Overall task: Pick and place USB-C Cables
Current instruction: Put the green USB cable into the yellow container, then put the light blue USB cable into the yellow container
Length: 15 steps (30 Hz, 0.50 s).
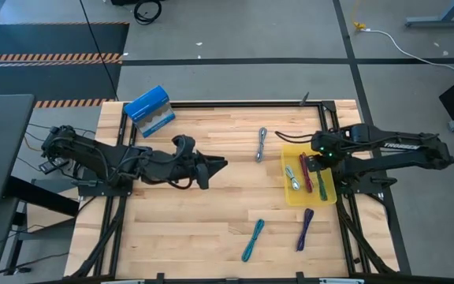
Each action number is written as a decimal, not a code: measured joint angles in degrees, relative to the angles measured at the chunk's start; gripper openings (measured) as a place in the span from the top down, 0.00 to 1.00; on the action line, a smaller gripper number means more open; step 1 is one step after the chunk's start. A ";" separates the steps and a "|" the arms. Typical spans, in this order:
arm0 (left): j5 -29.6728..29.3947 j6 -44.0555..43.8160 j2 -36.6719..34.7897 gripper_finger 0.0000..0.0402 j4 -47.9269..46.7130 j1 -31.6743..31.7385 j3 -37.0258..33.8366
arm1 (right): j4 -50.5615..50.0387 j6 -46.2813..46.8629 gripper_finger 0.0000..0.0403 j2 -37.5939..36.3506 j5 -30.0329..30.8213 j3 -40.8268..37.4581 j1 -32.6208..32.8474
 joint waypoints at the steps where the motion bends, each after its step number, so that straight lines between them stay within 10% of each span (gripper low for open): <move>1: 0.00 -0.19 0.00 0.67 0.00 -0.17 0.00 | 0.16 -0.02 0.75 0.26 0.63 0.00 0.00; 15: 0.01 -3.44 0.45 0.67 -2.22 -3.54 -0.01 | 3.34 2.21 0.52 0.90 3.00 -0.02 0.00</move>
